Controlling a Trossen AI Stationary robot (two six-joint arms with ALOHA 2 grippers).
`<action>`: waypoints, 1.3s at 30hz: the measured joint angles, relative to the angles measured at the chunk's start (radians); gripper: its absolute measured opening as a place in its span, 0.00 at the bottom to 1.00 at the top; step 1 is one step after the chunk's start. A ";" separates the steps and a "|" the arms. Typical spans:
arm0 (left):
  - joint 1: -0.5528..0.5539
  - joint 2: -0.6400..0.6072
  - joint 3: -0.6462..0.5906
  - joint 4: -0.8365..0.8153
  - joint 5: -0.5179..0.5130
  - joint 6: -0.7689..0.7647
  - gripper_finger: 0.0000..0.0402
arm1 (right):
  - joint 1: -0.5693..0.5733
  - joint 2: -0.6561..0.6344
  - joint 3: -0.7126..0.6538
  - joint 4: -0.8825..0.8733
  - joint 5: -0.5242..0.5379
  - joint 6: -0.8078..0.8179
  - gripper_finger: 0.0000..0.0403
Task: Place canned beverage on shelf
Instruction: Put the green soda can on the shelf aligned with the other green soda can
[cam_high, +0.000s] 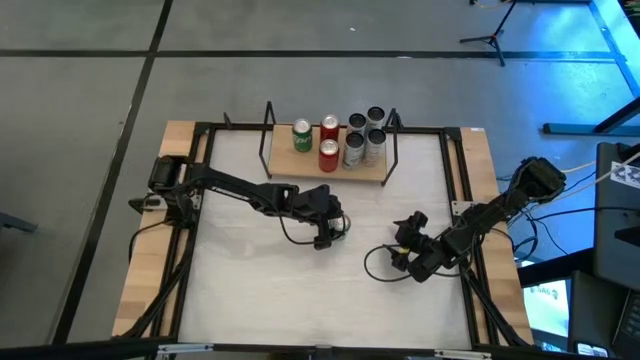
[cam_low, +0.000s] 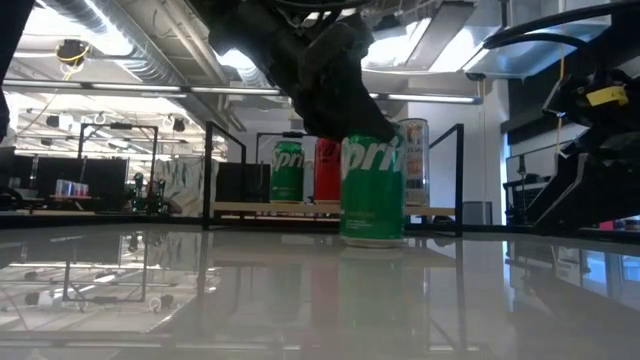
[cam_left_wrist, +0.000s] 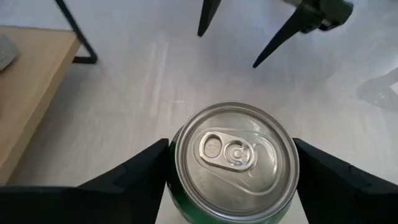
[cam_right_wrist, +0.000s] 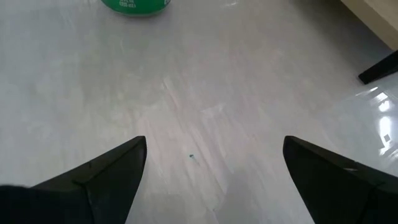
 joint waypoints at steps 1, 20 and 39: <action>0.000 -0.004 0.000 -0.009 -0.007 0.000 0.69 | 0.000 0.000 0.000 -0.001 0.000 0.000 0.93; -0.013 -0.328 -0.002 -0.356 -0.309 -0.012 0.69 | 0.000 0.000 0.000 -0.001 0.000 0.000 0.93; 0.403 -0.352 -0.044 -0.351 -0.045 0.078 0.70 | 0.000 0.000 0.000 -0.002 0.000 0.000 0.93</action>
